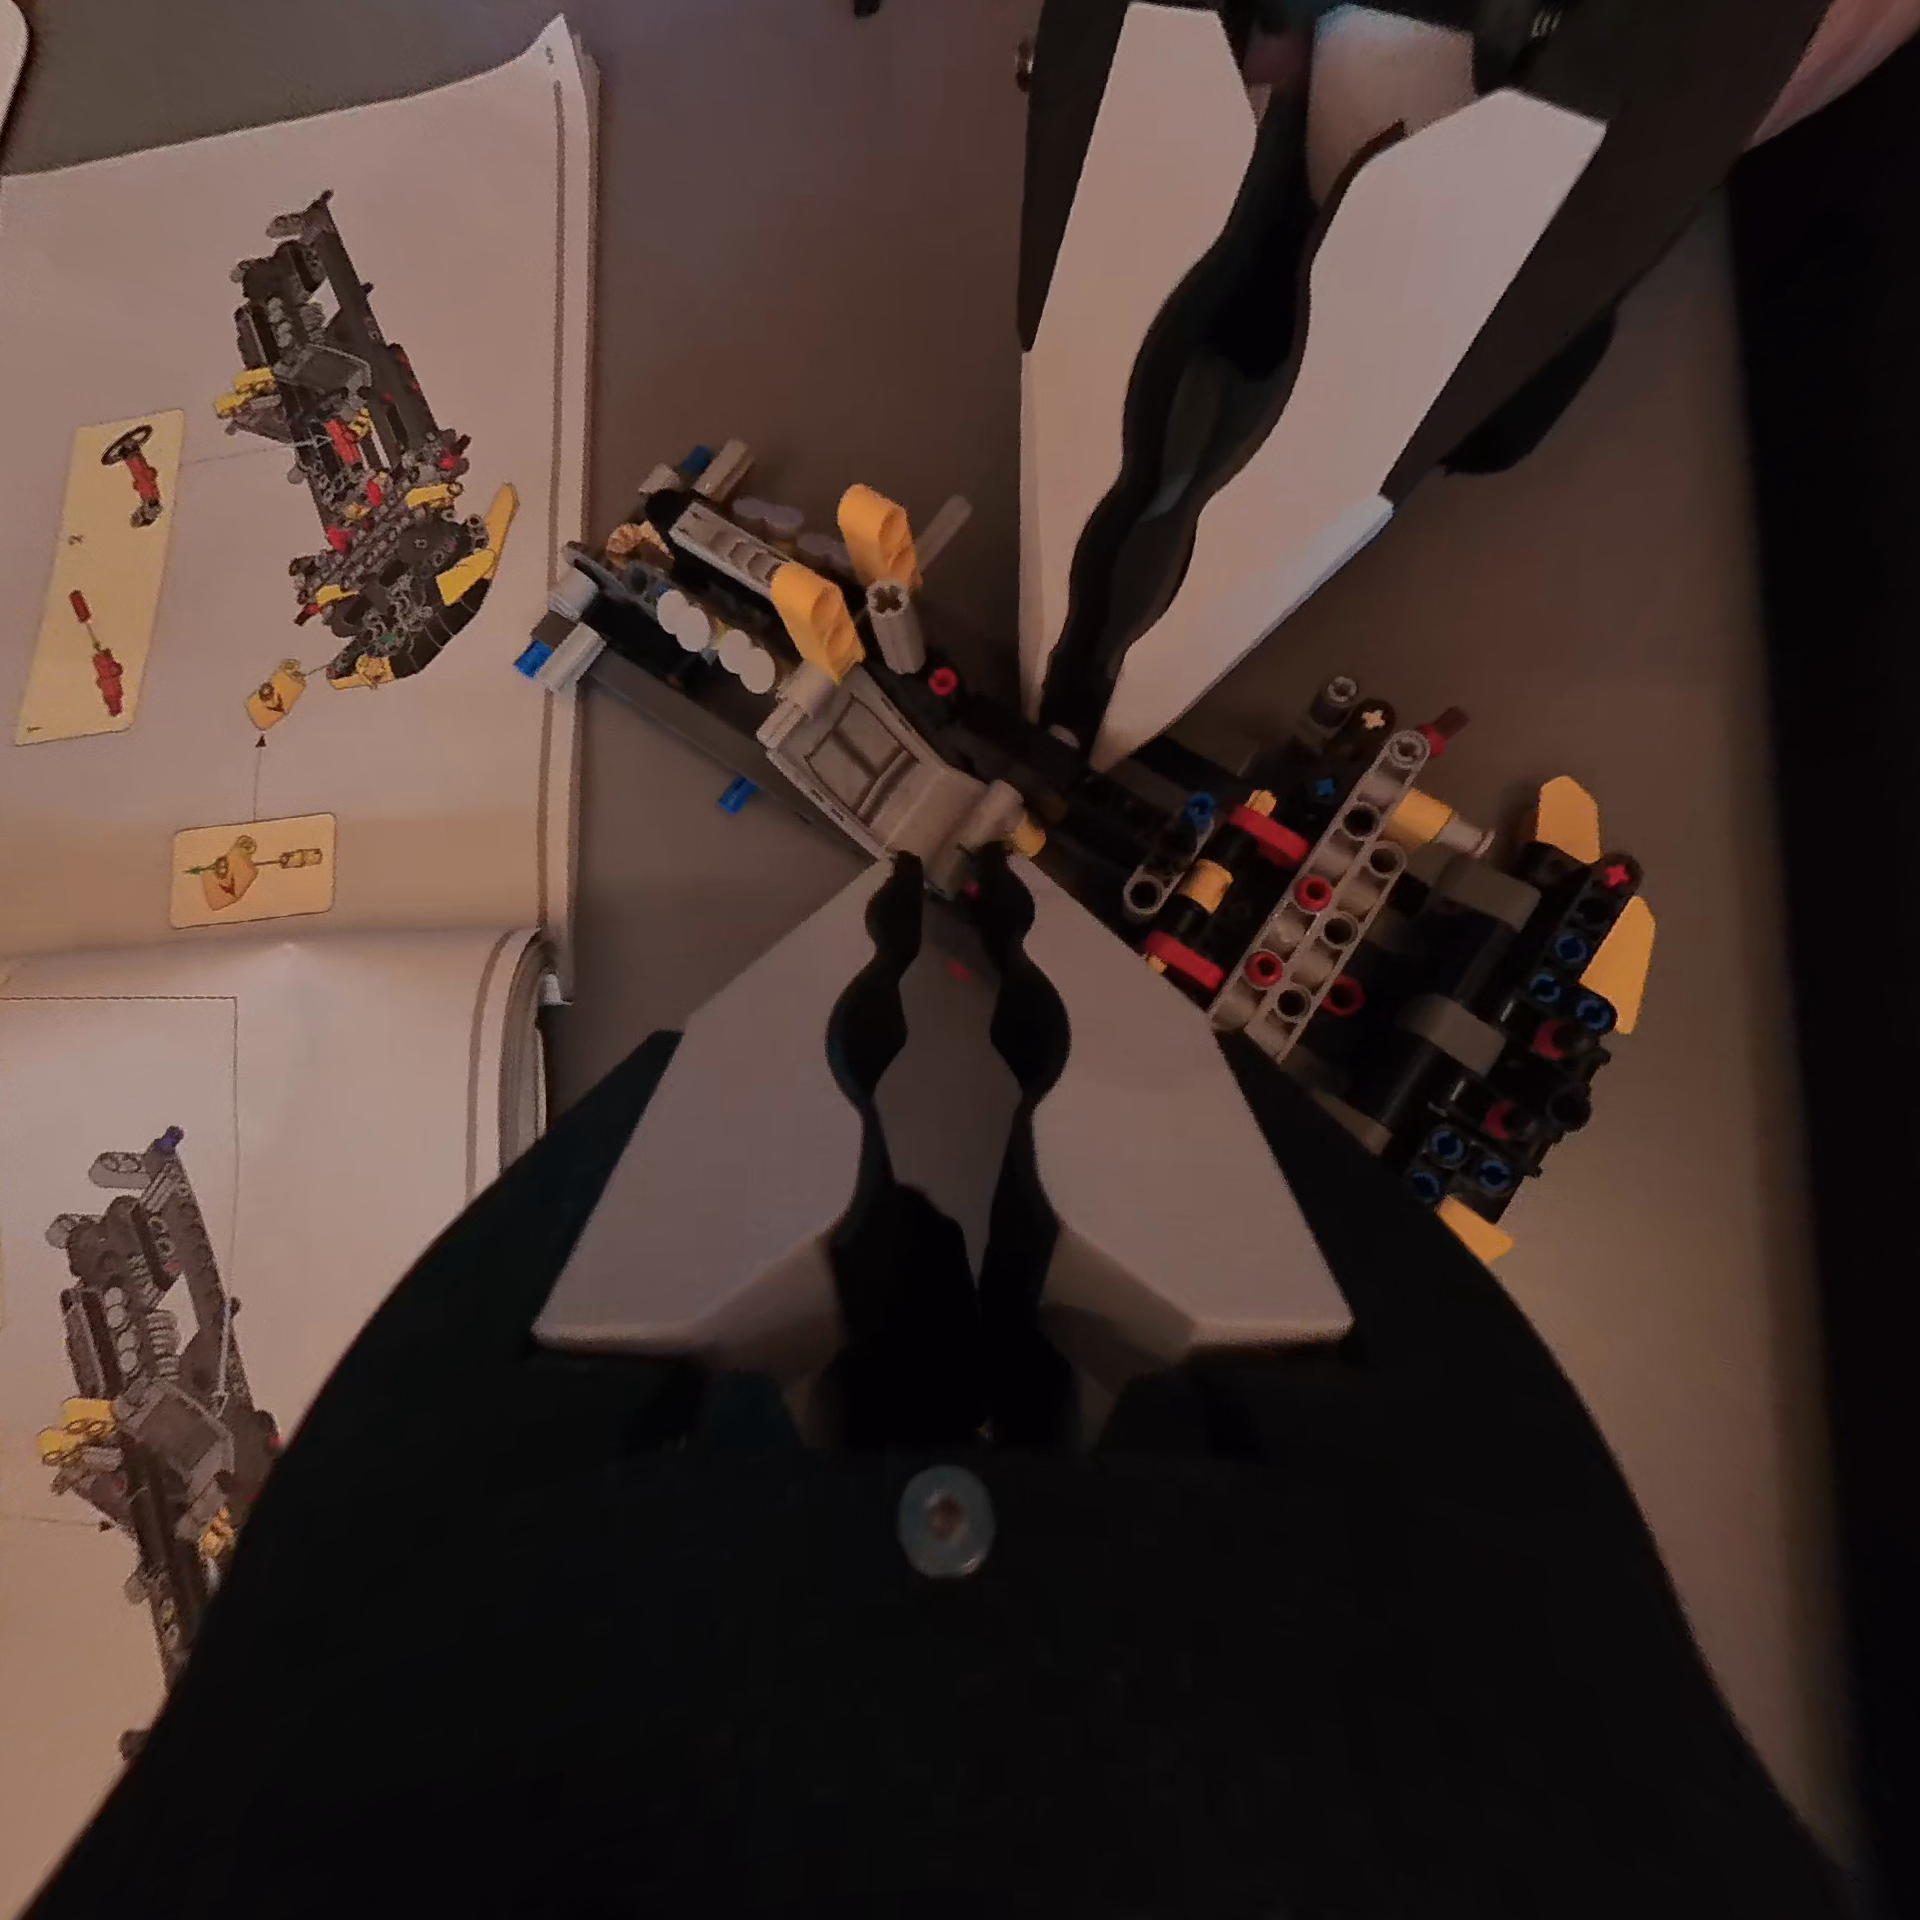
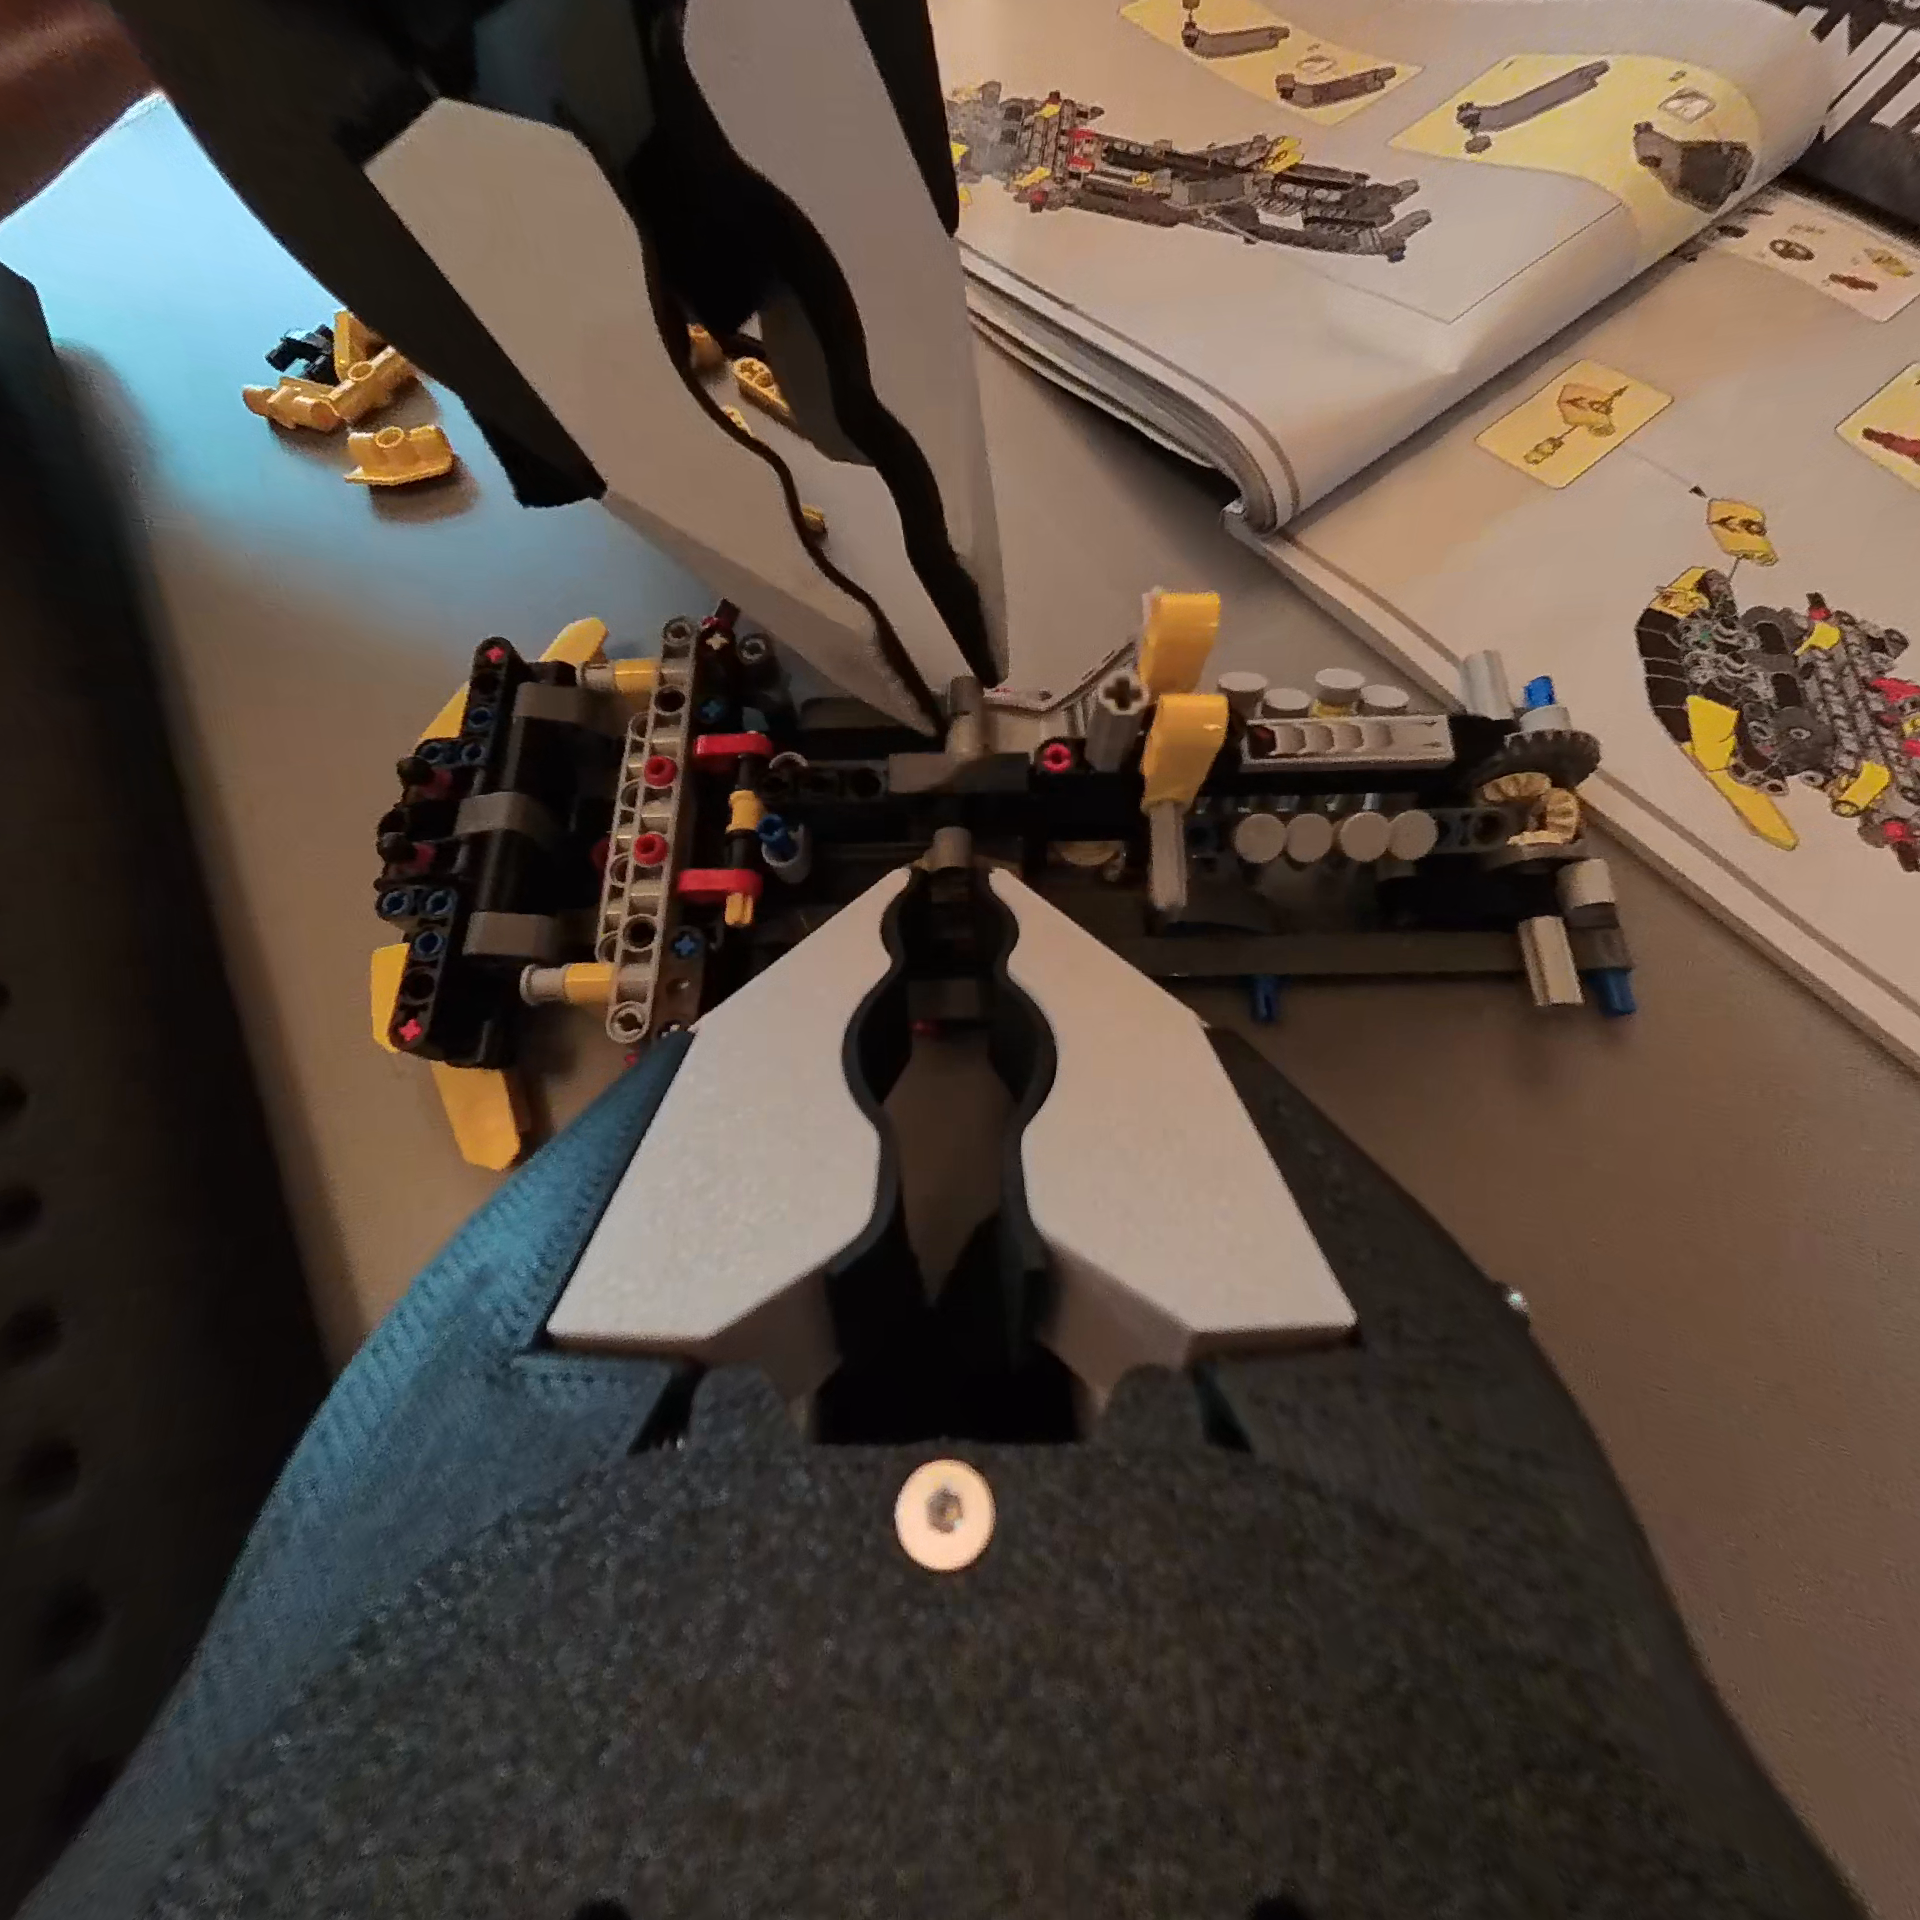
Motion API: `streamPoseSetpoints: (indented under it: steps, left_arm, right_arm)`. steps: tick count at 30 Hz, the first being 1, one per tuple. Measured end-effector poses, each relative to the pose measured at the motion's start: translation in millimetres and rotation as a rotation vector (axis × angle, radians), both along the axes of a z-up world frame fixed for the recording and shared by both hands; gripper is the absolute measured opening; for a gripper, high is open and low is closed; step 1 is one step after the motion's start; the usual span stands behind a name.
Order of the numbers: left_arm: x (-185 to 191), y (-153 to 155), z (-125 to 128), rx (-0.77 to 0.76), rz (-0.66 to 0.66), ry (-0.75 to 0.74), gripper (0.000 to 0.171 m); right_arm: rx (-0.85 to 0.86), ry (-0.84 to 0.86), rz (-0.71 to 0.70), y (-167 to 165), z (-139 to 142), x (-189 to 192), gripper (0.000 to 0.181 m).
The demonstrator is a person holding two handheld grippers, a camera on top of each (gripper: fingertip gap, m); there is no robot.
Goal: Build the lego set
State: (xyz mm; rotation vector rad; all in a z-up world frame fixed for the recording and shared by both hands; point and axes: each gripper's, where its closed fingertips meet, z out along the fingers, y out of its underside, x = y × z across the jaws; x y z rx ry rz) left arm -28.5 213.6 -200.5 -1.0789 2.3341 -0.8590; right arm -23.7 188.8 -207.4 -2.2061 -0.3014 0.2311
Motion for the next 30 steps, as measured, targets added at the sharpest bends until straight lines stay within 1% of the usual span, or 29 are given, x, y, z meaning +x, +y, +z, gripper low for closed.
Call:
streamPoseSetpoints:
  steps: [6, 8, 10, 15, 18, 23, 30]
  left_arm:
    - [-1.2, 1.9, 0.3, 0.018, 0.046, -0.001, 0.007]
    - [-2.8, 7.4, 5.3, -0.003, 0.068, -0.003, 0.002]
    - [-4.3, 10.4, 9.7, -0.025, 0.078, -0.005, 0.003]
    - [-10.0, 7.8, -5.2, 0.006, 0.051, 0.047, 0.006]
    - [-8.9, 2.6, -5.9, 0.003, 0.038, 0.041, 0.011]
    - [-6.5, 4.8, -6.7, 0.092, 0.038, 0.000, 0.005]
    - [-6.2, 4.1, -7.5, 0.190, 0.026, -0.020, 0.007]
  right_arm:
    - [-0.002, -0.008, -0.022, 1.1, -0.2, -0.7, 0.008]
    - [0.006, -0.005, -0.016, 2.5, -0.6, -4.1, 0.007]
    - [0.010, -0.018, -0.015, 2.5, -0.6, -4.3, 0.007]
    - [0.002, 0.012, -0.020, 2.2, -0.4, -4.4, 0.007]
    - [0.004, 0.004, -0.019, 2.3, -0.5, -4.5, 0.007]
    - [0.003, -0.003, -0.012, 2.4, -0.7, -4.6, 0.007]
    - [-0.008, -0.003, -0.006, 2.6, -1.3, -5.0, 0.007]
